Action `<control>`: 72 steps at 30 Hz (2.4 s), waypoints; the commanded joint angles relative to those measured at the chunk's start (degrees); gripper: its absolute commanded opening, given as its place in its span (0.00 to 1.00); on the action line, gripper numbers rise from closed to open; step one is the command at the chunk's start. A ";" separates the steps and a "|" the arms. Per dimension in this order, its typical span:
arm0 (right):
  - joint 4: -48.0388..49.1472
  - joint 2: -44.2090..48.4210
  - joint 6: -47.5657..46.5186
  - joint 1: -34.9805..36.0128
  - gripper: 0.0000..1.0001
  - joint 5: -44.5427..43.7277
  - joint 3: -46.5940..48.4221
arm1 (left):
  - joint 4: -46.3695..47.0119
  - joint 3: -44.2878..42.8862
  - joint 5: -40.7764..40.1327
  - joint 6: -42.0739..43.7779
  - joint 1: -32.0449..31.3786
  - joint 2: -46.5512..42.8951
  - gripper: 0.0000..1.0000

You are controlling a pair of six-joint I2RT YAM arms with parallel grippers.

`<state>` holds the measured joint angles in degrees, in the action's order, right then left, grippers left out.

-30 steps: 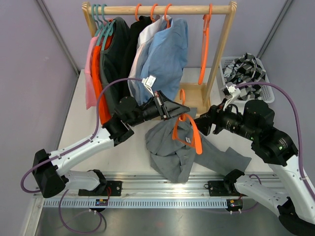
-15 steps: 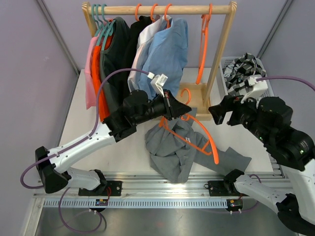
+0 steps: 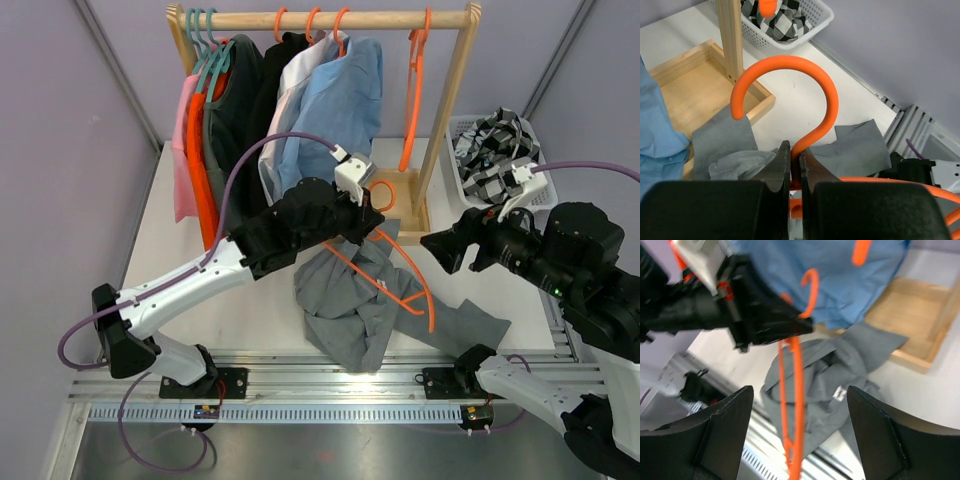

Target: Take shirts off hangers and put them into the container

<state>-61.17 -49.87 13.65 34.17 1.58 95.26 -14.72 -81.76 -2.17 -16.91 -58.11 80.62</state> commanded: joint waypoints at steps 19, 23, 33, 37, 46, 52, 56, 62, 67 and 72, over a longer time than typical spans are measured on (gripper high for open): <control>1.84 -0.41 3.49 -0.07 0.11 18.37 -13.17 | 1.62 -10.88 7.01 0.56 -0.16 2.26 0.00; 1.93 -0.58 3.05 -0.07 0.00 16.61 -12.65 | 1.01 -12.37 6.13 -0.32 -0.16 2.26 0.15; -0.44 -3.22 -0.37 -0.07 0.00 5.72 -2.11 | 2.06 -7.46 -5.90 1.70 -3.06 -9.50 0.99; -1.23 -5.41 -2.48 -0.07 0.00 -1.22 4.73 | 4.08 -1.23 -10.03 2.49 -4.29 -18.99 0.99; -2.64 -8.93 -6.35 -0.07 0.00 -15.28 15.29 | 2.42 10.02 -13.73 -1.28 -4.47 -31.66 0.99; -0.10 -12.17 -4.60 -0.07 0.00 -21.70 14.69 | 0.75 13.29 -15.14 -3.65 -4.47 -33.86 0.99; 3.59 -15.08 -4.16 -0.07 0.00 -21.88 14.86 | 0.66 15.48 -15.31 -4.45 -4.47 -35.35 0.99; 7.55 -22.81 -5.30 -0.07 0.00 -23.47 21.62 | 0.39 18.56 -16.28 -6.12 -4.47 -37.46 0.99; 10.01 -30.54 -7.49 0.02 0.00 -23.64 28.21 | 0.48 21.37 -17.16 -7.52 -4.47 -39.92 0.99; 14.04 -36.17 -8.90 0.02 0.00 -25.22 31.30 | 0.22 22.78 -17.25 -8.58 -4.47 -41.68 0.99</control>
<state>-54.19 -84.31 6.92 34.02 -20.97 123.81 -16.88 -59.40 -17.72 -24.05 -62.26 40.25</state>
